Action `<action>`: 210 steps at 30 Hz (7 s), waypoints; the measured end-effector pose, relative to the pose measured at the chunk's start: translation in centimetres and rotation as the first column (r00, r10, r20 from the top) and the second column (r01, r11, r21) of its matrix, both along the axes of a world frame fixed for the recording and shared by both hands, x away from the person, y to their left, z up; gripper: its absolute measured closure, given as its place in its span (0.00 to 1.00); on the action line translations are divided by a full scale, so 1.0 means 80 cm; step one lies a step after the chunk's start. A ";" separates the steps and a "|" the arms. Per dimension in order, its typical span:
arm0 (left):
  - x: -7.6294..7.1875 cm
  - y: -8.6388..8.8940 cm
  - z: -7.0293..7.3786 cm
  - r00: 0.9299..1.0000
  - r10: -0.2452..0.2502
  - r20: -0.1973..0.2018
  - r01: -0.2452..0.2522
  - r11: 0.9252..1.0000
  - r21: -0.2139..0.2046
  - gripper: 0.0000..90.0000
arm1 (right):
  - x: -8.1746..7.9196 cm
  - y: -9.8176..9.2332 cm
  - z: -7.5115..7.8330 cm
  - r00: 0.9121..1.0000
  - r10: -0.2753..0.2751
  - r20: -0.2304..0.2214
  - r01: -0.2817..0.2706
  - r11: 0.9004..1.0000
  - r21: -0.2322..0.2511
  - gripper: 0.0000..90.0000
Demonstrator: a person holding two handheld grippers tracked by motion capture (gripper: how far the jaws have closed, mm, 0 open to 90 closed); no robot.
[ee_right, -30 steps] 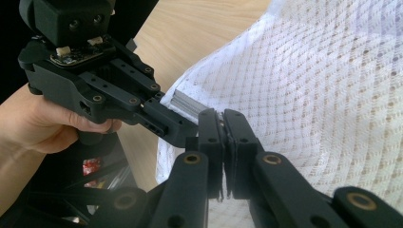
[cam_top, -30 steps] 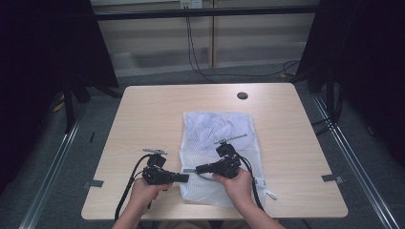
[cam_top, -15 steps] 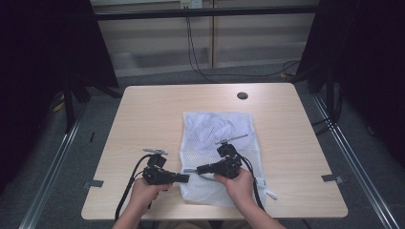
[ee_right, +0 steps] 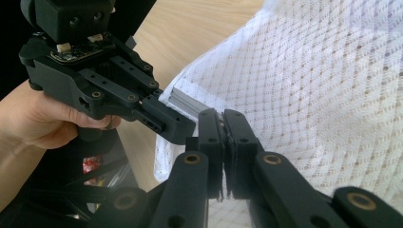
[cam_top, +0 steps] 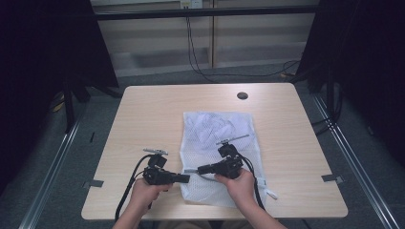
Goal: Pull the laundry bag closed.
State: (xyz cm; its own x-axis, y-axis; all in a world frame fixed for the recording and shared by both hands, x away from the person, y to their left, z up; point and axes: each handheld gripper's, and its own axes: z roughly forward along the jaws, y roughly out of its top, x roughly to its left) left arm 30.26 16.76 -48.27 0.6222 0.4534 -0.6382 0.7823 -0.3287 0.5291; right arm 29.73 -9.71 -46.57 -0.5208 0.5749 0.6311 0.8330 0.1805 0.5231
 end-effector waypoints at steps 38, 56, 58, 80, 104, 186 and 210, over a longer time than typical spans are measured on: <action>0.003 0.004 0.001 1.000 0.001 -0.008 -0.002 1.000 -0.019 0.98 | 0.002 -0.022 -0.002 1.000 -0.016 -0.014 0.016 1.000 0.011 0.97; 0.002 0.004 0.001 1.000 0.004 -0.020 -0.005 1.000 -0.030 0.98 | 0.002 -0.027 -0.002 0.999 -0.018 -0.029 0.019 1.000 0.020 0.97; 0.002 0.004 0.001 1.000 0.000 -0.015 -0.001 1.000 -0.030 0.98 | 0.002 -0.028 -0.002 0.999 -0.017 -0.030 0.017 1.000 0.020 0.97; 0.001 0.006 0.003 1.000 0.006 -0.019 -0.007 0.999 -0.035 0.98 | 0.001 -0.040 -0.004 0.999 -0.019 -0.034 0.020 0.999 0.028 0.97; 0.003 0.011 0.001 1.000 0.011 -0.025 -0.012 0.999 -0.039 0.98 | 0.001 -0.060 -0.006 0.998 -0.041 -0.038 0.042 0.999 0.023 0.97; 0.005 0.021 0.004 0.999 0.025 -0.040 -0.027 0.998 -0.052 0.98 | -0.010 -0.115 -0.007 0.996 -0.092 -0.020 0.092 0.996 0.011 0.97; 0.005 0.021 0.002 0.998 0.030 -0.048 -0.032 0.998 -0.053 0.98 | -0.016 -0.145 -0.007 0.992 -0.125 -0.014 0.125 0.992 0.006 0.97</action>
